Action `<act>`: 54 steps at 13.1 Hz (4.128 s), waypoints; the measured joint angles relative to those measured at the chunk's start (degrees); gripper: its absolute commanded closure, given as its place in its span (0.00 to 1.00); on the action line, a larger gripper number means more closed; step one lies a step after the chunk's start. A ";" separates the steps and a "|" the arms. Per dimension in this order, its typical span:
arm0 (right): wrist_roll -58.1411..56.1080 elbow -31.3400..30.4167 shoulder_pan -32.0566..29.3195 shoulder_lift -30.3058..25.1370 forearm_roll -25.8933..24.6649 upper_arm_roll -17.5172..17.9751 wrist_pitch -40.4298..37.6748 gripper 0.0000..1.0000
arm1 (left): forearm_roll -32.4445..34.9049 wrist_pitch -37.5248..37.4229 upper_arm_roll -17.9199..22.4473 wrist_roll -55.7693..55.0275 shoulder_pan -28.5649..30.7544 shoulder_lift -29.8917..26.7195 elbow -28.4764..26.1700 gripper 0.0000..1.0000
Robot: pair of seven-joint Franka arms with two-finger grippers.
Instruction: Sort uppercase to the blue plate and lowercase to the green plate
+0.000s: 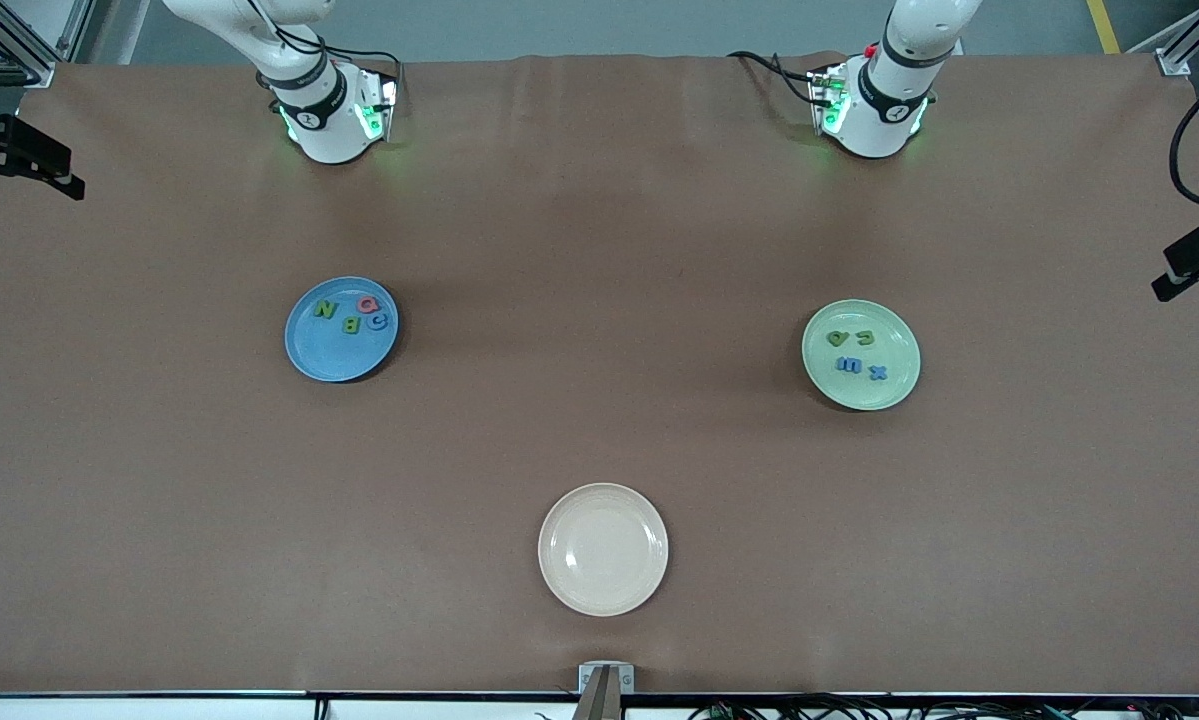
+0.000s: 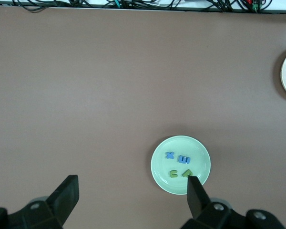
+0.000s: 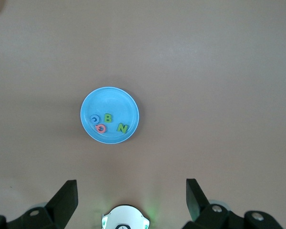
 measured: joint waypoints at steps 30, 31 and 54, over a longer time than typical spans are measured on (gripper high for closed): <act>0.07 2.60 0.00 2.97 1.36 -1.13 -0.54 0.00 | -0.01 -2.40 49.86 -0.21 -51.07 -3.41 -3.62 0.00; 0.06 2.58 0.00 3.05 1.36 -1.16 -0.45 0.00 | -0.01 -2.35 49.86 -0.21 -51.07 -3.65 -3.51 0.00; 3.12 3.11 0.02 2.96 1.99 -1.94 2.30 0.00 | -0.01 -2.52 49.85 -0.02 -51.06 -4.29 -3.24 0.00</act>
